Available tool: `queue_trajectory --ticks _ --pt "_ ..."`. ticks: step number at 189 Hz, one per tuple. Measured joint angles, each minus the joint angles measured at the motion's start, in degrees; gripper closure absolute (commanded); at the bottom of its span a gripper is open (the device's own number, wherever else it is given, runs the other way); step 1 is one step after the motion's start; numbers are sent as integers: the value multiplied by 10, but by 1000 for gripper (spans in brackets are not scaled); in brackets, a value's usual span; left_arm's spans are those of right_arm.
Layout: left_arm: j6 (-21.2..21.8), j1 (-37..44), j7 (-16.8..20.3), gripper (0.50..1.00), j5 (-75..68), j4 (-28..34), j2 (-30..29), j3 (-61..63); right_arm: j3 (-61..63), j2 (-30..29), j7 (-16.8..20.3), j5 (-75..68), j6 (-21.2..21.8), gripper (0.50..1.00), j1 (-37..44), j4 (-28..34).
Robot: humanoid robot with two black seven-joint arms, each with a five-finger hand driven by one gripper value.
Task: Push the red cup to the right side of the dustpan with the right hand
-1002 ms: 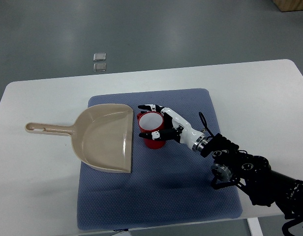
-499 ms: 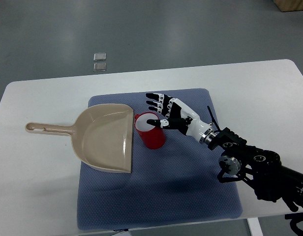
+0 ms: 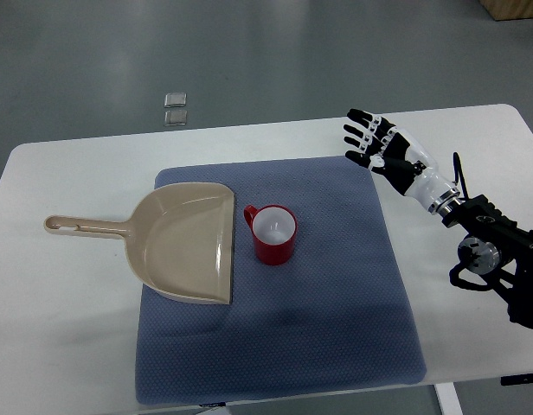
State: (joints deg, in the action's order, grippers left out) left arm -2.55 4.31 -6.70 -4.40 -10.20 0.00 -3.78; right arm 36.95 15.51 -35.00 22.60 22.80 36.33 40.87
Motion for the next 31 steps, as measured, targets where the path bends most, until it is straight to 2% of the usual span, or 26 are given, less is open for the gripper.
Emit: queue_trajectory --ticks 31 --pt "0 0 0 500 0 0 0 0 26 -3 0 -28 2 566 -1 0"
